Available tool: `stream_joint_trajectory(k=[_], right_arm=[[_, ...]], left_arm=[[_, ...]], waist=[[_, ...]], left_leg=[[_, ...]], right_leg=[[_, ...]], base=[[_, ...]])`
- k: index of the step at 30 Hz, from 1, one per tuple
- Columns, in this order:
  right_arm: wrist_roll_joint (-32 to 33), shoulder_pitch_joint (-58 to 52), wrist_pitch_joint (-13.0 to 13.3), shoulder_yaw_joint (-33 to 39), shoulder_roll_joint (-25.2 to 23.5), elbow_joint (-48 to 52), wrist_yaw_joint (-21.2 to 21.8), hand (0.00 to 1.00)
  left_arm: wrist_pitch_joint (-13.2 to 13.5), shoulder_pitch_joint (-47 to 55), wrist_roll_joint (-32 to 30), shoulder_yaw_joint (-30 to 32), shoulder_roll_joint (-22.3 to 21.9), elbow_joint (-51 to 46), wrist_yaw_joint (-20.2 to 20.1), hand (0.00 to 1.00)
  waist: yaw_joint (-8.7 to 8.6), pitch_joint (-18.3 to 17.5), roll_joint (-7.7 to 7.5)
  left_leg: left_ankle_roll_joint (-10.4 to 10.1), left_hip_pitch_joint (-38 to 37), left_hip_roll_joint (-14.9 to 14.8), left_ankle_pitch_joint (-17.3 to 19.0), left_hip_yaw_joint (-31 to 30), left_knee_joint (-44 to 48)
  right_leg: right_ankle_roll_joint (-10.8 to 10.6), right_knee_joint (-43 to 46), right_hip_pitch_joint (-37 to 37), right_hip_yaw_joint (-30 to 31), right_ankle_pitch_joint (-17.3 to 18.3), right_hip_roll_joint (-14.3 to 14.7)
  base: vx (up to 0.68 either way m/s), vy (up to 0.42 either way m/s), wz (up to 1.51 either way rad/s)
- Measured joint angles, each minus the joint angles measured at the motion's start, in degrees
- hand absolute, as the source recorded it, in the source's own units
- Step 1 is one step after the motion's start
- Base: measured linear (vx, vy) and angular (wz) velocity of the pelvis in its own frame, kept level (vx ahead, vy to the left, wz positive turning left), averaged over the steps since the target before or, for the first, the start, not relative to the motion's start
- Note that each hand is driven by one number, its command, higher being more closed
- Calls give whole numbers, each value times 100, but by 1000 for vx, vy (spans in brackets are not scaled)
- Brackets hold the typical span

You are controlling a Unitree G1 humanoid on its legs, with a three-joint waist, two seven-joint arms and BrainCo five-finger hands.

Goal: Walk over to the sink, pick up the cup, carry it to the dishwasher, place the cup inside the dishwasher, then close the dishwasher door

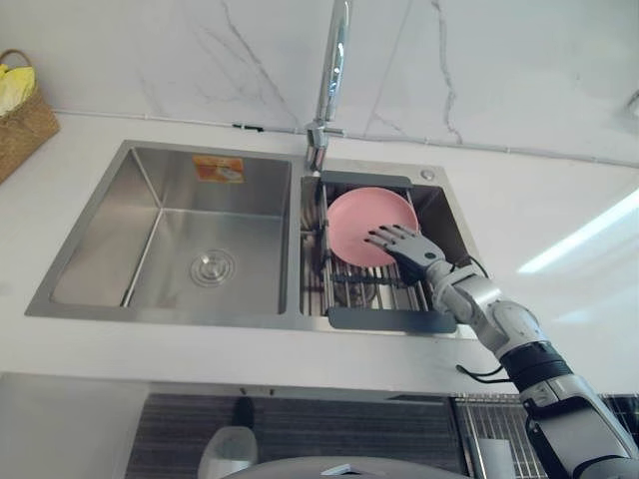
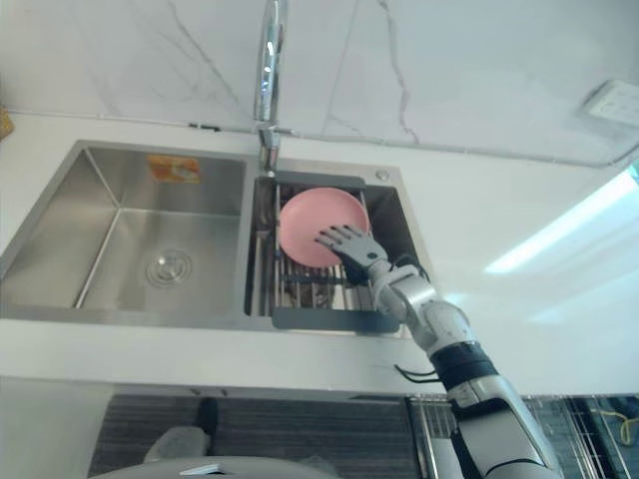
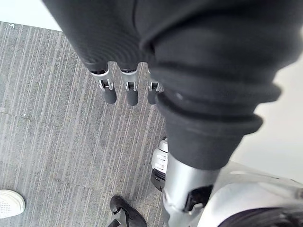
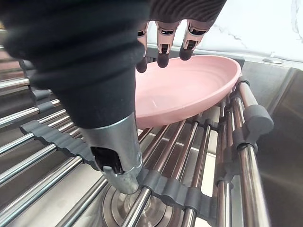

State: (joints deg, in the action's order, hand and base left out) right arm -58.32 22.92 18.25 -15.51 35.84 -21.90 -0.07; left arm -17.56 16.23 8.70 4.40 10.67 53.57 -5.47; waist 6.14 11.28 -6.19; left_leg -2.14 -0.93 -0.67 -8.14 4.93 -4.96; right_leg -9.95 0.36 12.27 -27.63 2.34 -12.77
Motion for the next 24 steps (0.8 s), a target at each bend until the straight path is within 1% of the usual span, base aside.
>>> stream_joint_trajectory(k=[2,5,9,11,15,17,19,22,24], right_arm=[[-24,5,2,-1,-17,-171,-50,0],[-63,16,-102,-1,-120,-437,-266,0],[-69,34,-122,1,-137,-610,-576,0],[-254,33,-148,1,-144,-621,-799,0],[-468,37,-258,7,-148,-682,-1108,0],[-578,83,-303,7,-182,-810,-1327,0],[-736,94,-360,7,-191,-877,-1451,0],[-765,93,-395,7,-244,-900,-1652,0],[-868,93,-495,9,-333,-912,-1778,0]], left_arm=[[-8,1,0,-1,-1,1,0,0],[-7,1,-2,-3,-1,-1,-1,0],[-13,1,-3,-10,3,-1,-1,0],[-13,1,-4,-16,3,0,-1,0],[-13,0,-6,-49,5,-4,-1,0],[-12,0,-7,-55,6,-9,-2,0],[-10,-1,-9,-57,5,-11,-2,0],[-11,-1,-32,-67,5,-7,-2,0],[-11,-1,-59,-76,6,-7,-2,0]], waist=[[20,-1,1],[28,-1,1],[28,-4,1],[28,-5,3],[20,-8,8],[34,-8,9],[40,-7,12],[31,-6,21],[22,-10,31]], left_leg=[[-7,5,2,-2,-16,0],[-18,12,6,-8,-37,0],[-20,19,9,-14,-49,0],[-23,27,11,-16,-68,0],[-10,82,32,-39,-153,0],[25,79,41,-64,-175,0],[25,69,48,-64,-189,0],[22,54,47,-63,-188,0],[18,44,45,-60,-183,0]], right_leg=[[0,4,4,-12,0,1],[11,11,8,-36,7,1],[49,13,8,-48,38,1],[48,23,11,-69,50,1],[44,30,10,-148,68,3],[41,41,26,-151,68,3],[22,37,58,-162,57,3],[19,36,58,-161,56,4],[46,37,63,-158,74,5]], base=[[-18,1,10],[-10,1,3],[0,0,0],[-1,-7,4],[15,-11,12],[34,-15,7],[31,-13,5],[0,0,0],[0,0,0]])
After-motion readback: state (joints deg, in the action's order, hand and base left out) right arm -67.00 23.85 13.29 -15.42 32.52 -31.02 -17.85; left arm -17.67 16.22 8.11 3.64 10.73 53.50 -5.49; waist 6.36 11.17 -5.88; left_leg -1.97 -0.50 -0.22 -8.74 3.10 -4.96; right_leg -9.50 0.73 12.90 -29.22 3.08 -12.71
